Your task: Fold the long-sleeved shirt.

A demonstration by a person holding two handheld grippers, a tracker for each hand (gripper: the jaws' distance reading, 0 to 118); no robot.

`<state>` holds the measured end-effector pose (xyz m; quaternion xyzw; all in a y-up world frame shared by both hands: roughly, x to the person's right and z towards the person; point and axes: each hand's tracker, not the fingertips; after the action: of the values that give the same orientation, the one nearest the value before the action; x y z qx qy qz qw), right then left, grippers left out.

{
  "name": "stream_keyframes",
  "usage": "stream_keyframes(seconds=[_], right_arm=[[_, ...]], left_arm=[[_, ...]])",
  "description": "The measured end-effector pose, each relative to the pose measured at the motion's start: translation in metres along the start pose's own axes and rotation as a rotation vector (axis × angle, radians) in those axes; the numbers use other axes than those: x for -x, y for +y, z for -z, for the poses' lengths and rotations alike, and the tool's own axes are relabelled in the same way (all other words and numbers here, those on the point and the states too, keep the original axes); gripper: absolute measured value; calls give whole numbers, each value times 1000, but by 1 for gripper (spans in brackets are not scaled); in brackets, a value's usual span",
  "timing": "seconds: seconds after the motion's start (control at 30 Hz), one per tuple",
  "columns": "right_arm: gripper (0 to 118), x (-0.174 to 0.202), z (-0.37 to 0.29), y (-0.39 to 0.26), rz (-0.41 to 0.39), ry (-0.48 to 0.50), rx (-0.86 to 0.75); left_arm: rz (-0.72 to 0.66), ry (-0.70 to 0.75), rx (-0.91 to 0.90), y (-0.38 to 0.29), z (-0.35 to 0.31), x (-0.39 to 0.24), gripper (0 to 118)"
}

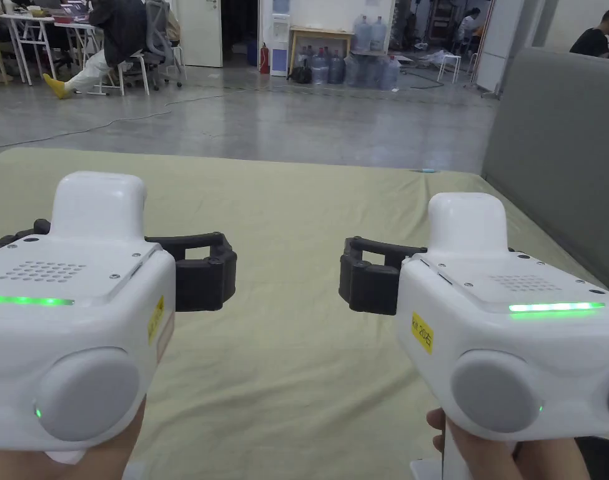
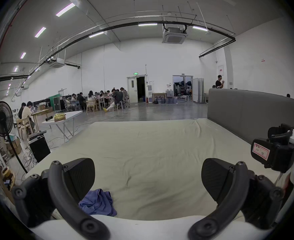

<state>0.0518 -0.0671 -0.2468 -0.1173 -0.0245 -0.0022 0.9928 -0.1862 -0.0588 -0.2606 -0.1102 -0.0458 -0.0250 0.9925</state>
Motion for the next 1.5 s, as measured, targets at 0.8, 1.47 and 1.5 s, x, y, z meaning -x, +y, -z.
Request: stream_keyframes(seconds=[0.8, 1.47, 1.5], right_arm=[[110, -4, 7, -4, 51, -3, 63], [110, -1, 8, -5, 33, -2, 73], [110, -2, 8, -4, 40, 3, 73]], left_arm=[[-5, -19, 5, 0, 0, 0, 118], [5, -26, 12, -2, 2, -2, 118], [4, -28, 14, -3, 2, -2, 118]])
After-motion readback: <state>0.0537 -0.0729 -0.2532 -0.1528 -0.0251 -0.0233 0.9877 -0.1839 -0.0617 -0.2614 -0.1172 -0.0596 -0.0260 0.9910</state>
